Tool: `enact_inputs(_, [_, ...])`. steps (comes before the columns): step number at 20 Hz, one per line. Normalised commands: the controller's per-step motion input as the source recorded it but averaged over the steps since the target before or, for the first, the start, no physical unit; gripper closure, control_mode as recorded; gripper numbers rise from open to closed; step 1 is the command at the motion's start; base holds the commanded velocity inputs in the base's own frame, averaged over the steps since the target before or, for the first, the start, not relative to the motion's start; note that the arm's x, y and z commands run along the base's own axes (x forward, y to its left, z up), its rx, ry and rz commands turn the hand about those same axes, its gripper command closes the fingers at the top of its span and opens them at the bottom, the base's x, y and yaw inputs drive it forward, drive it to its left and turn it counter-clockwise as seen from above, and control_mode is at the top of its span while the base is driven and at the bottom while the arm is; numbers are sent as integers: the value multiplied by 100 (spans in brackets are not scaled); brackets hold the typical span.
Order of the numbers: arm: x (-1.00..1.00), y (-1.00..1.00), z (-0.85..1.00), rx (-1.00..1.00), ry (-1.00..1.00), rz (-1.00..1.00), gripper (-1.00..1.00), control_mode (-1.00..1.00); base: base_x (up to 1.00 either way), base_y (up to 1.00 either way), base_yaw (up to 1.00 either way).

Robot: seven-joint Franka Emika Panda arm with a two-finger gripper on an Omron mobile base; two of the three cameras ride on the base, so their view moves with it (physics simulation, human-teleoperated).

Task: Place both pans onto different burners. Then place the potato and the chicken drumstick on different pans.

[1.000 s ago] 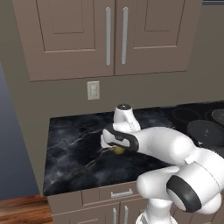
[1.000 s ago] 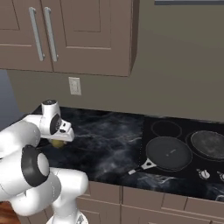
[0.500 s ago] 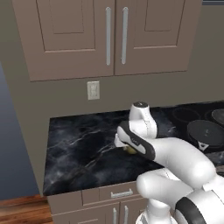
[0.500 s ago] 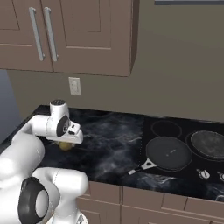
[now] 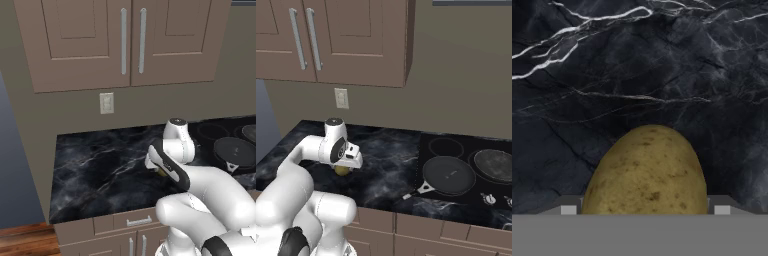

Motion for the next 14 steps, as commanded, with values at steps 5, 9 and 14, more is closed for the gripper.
enact_inputs(5, [0, -43, 18, 0, 0, -4, 100, -100, 0, 0, 0])
enact_inputs(9, [0, -44, 11, -1, 0, -5, 100, -100, 0, 0, 0])
enact_inputs(14, [0, -41, 12, -2, 0, -5, 100, -100, 0, 0, 0])
